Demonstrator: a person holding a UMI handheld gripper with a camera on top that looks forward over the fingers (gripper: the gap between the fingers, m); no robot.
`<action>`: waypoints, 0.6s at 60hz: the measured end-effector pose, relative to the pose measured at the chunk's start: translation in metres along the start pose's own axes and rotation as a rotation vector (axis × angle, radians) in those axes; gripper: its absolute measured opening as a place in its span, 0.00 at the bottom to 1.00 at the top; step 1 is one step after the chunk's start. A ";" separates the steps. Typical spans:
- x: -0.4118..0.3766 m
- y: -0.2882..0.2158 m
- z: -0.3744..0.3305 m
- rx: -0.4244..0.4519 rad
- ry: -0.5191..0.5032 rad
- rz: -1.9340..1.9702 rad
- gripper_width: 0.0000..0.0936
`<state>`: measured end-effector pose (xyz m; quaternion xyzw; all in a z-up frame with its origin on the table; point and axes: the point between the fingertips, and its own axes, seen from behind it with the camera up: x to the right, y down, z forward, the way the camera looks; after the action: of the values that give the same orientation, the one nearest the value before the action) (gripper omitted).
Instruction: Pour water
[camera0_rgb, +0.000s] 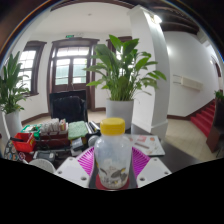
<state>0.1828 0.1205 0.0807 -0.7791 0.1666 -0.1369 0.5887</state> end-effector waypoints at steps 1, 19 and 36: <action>-0.001 -0.001 0.001 0.021 0.000 0.011 0.53; -0.003 -0.002 -0.002 0.061 -0.029 0.014 0.62; -0.015 0.040 -0.050 -0.081 -0.085 -0.087 0.85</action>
<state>0.1451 0.0731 0.0556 -0.8140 0.1131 -0.1222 0.5565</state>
